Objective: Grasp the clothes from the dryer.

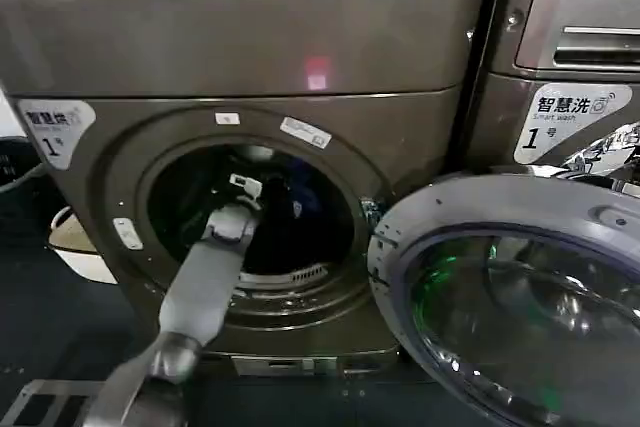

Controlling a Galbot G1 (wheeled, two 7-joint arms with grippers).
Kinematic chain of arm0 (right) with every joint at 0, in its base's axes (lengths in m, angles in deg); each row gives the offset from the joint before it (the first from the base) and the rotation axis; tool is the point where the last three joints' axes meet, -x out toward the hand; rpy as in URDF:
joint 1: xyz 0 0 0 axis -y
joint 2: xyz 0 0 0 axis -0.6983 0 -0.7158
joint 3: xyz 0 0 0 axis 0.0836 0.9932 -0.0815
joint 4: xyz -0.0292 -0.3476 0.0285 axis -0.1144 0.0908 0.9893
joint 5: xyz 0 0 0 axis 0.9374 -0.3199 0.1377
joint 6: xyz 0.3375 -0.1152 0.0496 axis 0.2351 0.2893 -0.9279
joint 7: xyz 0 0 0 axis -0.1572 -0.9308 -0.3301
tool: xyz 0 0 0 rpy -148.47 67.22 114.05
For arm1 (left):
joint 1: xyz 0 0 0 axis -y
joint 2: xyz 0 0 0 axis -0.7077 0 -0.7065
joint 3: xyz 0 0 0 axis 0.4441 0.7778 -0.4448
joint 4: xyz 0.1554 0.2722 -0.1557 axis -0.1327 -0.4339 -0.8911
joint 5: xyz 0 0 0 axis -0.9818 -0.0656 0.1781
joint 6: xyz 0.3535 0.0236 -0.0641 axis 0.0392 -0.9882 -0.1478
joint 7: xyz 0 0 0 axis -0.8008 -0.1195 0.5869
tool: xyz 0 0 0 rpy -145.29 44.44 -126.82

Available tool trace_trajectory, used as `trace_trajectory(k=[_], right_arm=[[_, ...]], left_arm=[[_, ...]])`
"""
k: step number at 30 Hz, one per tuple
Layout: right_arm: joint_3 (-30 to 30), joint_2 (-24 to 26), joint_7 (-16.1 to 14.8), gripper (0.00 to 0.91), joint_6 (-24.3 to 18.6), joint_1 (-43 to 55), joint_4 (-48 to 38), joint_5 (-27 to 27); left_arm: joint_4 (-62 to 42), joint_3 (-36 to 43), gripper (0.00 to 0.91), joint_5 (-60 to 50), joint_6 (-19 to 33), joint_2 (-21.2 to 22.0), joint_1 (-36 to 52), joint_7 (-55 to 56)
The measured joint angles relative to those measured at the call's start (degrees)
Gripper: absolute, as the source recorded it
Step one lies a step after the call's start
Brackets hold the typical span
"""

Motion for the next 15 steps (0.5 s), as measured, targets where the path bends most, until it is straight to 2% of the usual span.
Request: trace_trajectory(k=[15], right_arm=[[-0.9, 0.9, 1.1, 0.907, -0.8, -0.2, -0.6, -0.1]], left_arm=[[10.4, -6.0, 0.000, 2.3, 6.0, 4.5, -9.3, 19.7]])
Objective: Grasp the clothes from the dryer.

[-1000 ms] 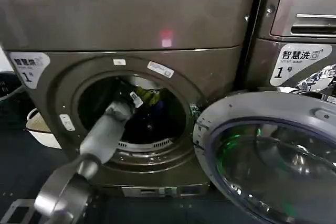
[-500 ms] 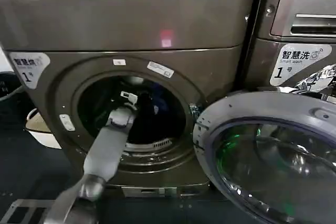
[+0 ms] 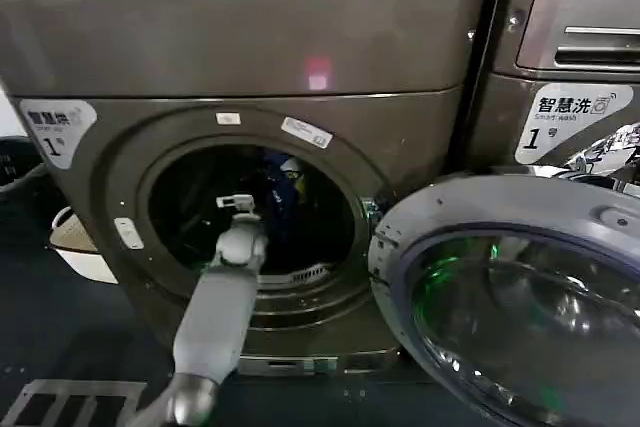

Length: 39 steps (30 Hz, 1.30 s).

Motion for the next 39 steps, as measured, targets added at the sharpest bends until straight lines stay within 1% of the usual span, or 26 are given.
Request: trace_trajectory(k=[14, 21, 39], right_arm=[[-1.3, 0.5, 0.5, 0.907, -0.7, -1.3, -1.2, 0.4], [-1.2, 0.6, 0.5, 0.907, -0.6, -1.1, -1.0, 0.3], [-3.5, 0.3, 0.0, 0.907, 1.1, -2.1, -1.3, -0.7]], left_arm=[[4.5, -0.1, 0.000, -0.7, 1.5, 0.9, -4.7, 5.3], [5.2, -0.3, 0.000, -0.7, 1.8, 0.9, -5.0, 6.2], [5.5, -0.2, 0.000, -0.6, 1.7, 1.3, -4.7, 6.6]])
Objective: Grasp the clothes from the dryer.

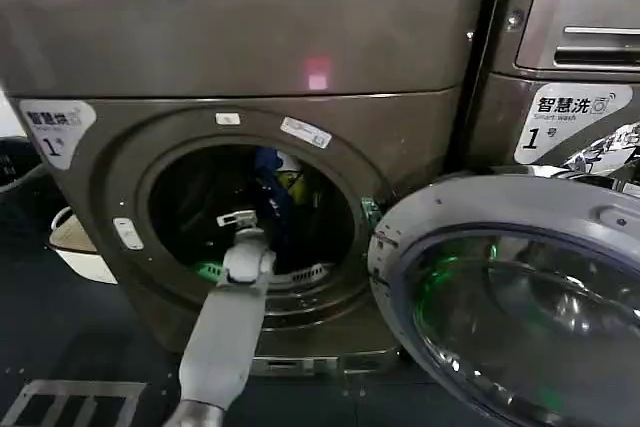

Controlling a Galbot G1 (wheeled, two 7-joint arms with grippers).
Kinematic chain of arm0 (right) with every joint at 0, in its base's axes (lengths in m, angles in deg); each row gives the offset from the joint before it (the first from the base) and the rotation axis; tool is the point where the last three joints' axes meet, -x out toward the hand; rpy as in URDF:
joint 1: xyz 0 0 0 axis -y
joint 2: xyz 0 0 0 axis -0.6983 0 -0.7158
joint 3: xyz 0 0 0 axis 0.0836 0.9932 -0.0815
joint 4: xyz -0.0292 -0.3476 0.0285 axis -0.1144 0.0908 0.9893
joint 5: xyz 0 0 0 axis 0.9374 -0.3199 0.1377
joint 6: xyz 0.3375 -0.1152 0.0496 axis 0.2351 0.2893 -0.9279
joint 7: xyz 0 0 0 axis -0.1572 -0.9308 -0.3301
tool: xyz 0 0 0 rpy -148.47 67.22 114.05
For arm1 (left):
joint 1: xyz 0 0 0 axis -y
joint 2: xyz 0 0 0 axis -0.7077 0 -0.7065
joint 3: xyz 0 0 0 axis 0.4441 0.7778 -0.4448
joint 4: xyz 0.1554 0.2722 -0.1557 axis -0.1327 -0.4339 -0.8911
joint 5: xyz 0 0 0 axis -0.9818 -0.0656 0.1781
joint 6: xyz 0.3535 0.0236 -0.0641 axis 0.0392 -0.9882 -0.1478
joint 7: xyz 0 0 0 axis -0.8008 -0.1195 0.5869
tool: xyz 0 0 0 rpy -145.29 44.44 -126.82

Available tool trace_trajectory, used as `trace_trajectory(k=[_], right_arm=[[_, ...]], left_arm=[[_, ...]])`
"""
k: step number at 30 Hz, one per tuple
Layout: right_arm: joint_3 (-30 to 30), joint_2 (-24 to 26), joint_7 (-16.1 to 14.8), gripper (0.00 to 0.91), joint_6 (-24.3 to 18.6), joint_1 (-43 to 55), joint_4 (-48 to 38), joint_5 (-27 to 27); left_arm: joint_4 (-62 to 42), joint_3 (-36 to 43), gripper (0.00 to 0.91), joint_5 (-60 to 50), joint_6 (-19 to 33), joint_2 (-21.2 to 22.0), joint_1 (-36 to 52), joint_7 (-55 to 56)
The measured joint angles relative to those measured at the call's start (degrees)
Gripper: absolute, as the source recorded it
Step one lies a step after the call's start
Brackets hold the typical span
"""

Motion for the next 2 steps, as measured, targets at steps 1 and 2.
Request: trace_trajectory(k=[1, 2], right_arm=[[-0.1, -0.1, 0.0, 0.907, 0.0, 0.0, -0.1, 0.0], [-0.1, -0.1, -0.1, 0.907, 0.0, 0.0, -0.1, -0.1]], left_arm=[[0.0, 0.0, 0.000, 0.1, 0.0, -0.1, 0.0, 0.0], [0.0, 0.1, 0.000, 0.1, -0.1, -0.1, 0.1, -0.1]])
